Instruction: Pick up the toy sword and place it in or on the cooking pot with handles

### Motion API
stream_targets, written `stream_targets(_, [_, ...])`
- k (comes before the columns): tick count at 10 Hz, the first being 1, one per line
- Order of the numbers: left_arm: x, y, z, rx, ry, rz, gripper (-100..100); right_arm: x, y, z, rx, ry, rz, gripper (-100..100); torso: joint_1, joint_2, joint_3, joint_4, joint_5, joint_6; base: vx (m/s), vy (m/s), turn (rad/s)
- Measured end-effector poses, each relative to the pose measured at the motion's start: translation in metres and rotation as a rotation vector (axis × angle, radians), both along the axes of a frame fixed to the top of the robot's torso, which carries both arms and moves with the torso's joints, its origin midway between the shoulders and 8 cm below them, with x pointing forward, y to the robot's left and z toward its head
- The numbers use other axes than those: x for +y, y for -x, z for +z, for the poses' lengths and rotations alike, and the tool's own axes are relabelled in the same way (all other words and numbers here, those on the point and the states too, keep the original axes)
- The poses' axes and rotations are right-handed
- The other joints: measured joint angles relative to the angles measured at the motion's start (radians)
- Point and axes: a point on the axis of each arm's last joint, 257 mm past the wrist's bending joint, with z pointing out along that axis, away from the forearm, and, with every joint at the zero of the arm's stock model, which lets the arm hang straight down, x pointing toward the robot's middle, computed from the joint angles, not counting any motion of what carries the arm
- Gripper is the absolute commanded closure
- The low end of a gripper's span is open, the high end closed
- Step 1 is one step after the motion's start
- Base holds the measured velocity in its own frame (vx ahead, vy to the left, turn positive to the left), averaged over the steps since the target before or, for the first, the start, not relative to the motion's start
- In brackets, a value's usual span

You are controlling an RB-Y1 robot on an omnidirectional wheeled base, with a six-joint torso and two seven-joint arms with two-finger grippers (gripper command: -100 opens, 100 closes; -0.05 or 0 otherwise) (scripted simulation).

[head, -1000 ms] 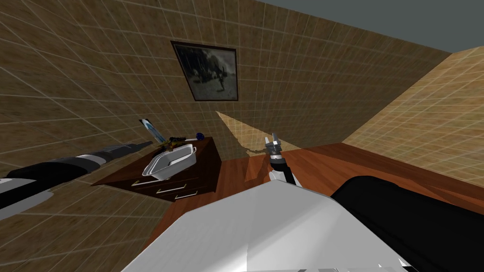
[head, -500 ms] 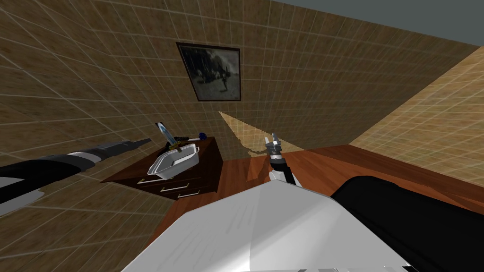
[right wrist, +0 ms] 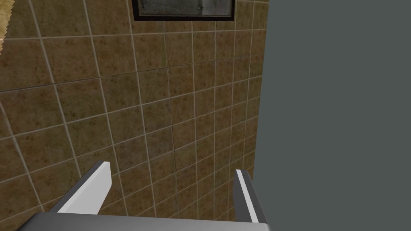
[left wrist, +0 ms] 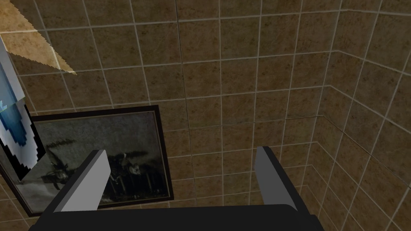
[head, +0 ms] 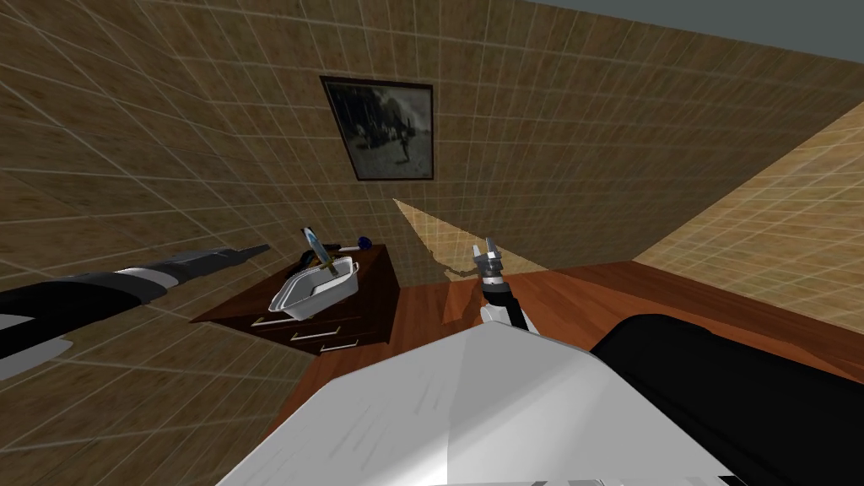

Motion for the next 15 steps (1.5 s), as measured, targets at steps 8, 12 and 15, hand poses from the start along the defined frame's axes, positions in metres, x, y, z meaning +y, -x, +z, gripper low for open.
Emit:
stream_targets(8, [-0.042,0.0,0.01,0.007,0.003,-0.042,-100,0.0,0.0,0.0,0.0,0.0,0.0,0,-0.001,0.001,0.0,0.0,0.0,0.001,0.026,0.02,0.031])
stream_targets(12, [-0.064,0.001,0.01,0.019,0.011,-0.07,-100,0.0,0.0,0.0,0.0,0.0,0.0,0,-0.001,0.001,0.0,0.0,0.0,0.001,0.031,0.022,0.052])
stream_targets(15, [-0.087,0.003,0.008,0.038,0.023,-0.09,-100,0.0,0.0,0.0,0.0,0.0,0.0,0,-0.001,0.001,0.0,0.0,0.0,0.001,0.032,0.026,0.045])
